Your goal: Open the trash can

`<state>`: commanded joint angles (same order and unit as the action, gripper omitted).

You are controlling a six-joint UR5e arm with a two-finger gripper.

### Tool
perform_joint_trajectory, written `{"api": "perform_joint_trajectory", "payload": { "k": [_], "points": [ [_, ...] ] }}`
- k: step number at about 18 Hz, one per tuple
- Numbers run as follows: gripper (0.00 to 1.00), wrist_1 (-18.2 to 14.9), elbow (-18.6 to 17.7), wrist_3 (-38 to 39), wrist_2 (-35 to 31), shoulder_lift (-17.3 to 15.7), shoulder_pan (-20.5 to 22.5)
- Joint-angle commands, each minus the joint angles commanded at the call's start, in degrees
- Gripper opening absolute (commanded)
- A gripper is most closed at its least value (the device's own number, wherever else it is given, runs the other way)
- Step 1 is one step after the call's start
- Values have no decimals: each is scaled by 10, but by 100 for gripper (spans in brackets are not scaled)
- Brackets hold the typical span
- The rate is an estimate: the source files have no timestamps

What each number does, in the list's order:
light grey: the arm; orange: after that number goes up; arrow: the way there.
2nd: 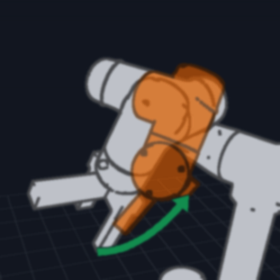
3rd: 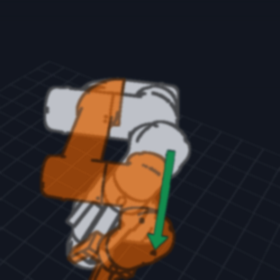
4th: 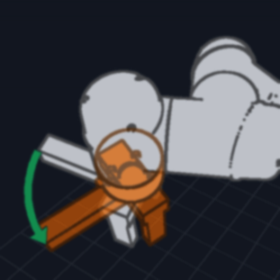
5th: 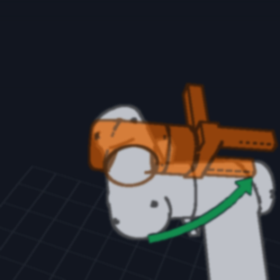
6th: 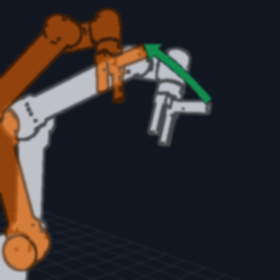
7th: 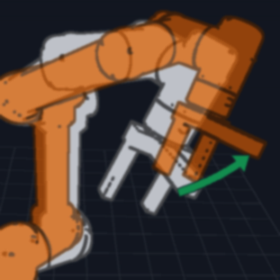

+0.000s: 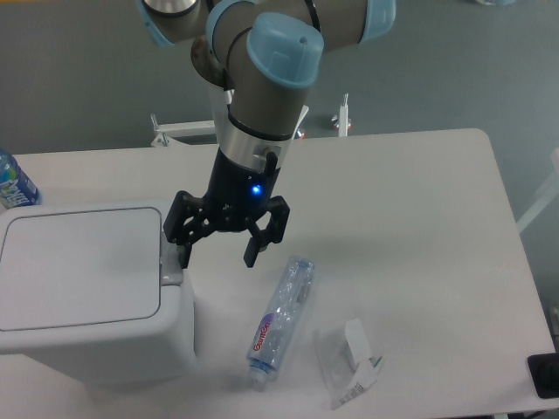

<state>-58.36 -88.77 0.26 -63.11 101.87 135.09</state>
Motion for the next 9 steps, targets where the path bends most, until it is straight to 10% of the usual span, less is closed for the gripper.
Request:
{"api": "perform_joint_trajectory", "payload": {
  "k": [9],
  "points": [
    [100,11,25,2,1,-5,-2]
  ]
}}
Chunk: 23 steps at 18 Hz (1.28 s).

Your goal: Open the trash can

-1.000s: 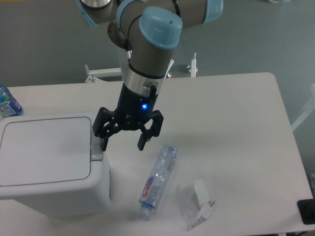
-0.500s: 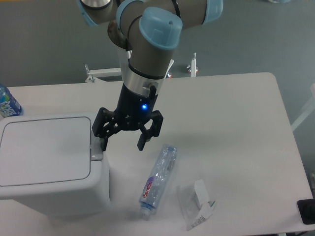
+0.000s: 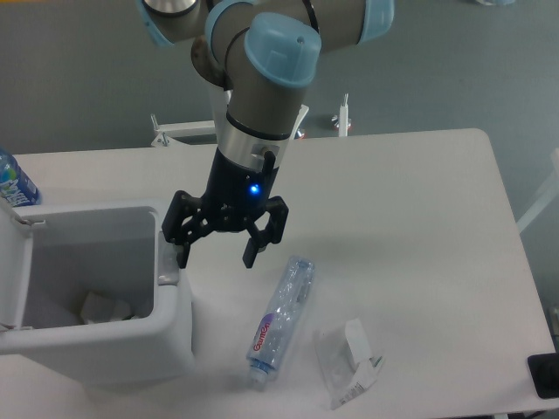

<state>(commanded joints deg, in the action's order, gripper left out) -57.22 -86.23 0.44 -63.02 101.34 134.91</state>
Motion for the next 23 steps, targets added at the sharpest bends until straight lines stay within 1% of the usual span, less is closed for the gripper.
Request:
{"api": "perform_joint_trajectory", "payload": {
  "k": [2,5,8,12,15,20,21,23],
  "points": [
    [100,0,18,0,0,0,2],
    [100,3,35,-3,-2,0,10],
    [100,4,65,-5,-5,-1,37],
    [100,4,103,-23,-56,-2,70],
    [100,5,113,-37,-118,-4,89],
    [100,-15,106,-171,-180,-14,95],
    [100,-38,106,-215,-205,-18,98],
    [100,-84,103,-296,-213,-32,107]
  ]
}}
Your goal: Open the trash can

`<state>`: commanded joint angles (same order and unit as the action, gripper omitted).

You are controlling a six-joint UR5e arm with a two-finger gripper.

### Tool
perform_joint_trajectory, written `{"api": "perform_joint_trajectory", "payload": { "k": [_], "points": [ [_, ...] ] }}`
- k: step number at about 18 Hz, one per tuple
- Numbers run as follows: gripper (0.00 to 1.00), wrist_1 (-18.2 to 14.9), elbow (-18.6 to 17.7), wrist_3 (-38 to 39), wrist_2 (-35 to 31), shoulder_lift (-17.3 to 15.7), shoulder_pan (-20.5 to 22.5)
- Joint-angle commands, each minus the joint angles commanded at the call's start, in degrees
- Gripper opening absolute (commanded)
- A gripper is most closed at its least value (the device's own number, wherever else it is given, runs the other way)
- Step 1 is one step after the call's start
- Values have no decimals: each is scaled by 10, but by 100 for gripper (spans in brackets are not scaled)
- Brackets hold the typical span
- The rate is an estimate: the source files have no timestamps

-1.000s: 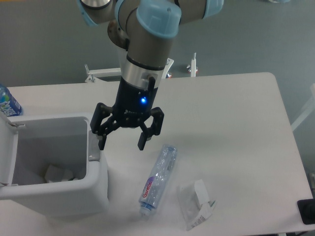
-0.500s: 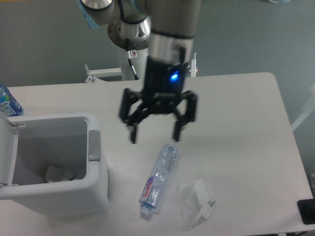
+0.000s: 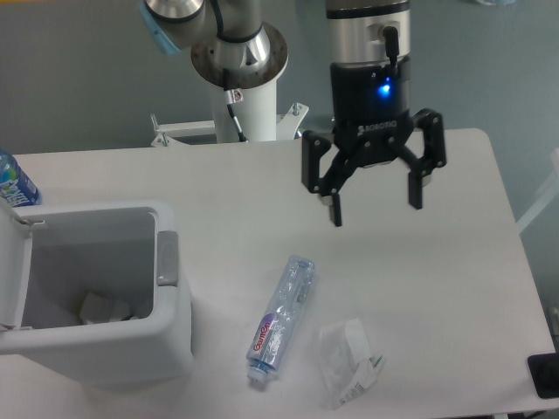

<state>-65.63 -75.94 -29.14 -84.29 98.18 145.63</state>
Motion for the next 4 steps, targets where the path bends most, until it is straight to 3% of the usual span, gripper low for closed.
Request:
{"api": "perform_joint_trajectory", "payload": {
  "k": [2,4],
  "points": [
    [100,-51,-8,-100,0,-18,16],
    [100,-62,-26,-160,1,-34,26]
  ]
}}
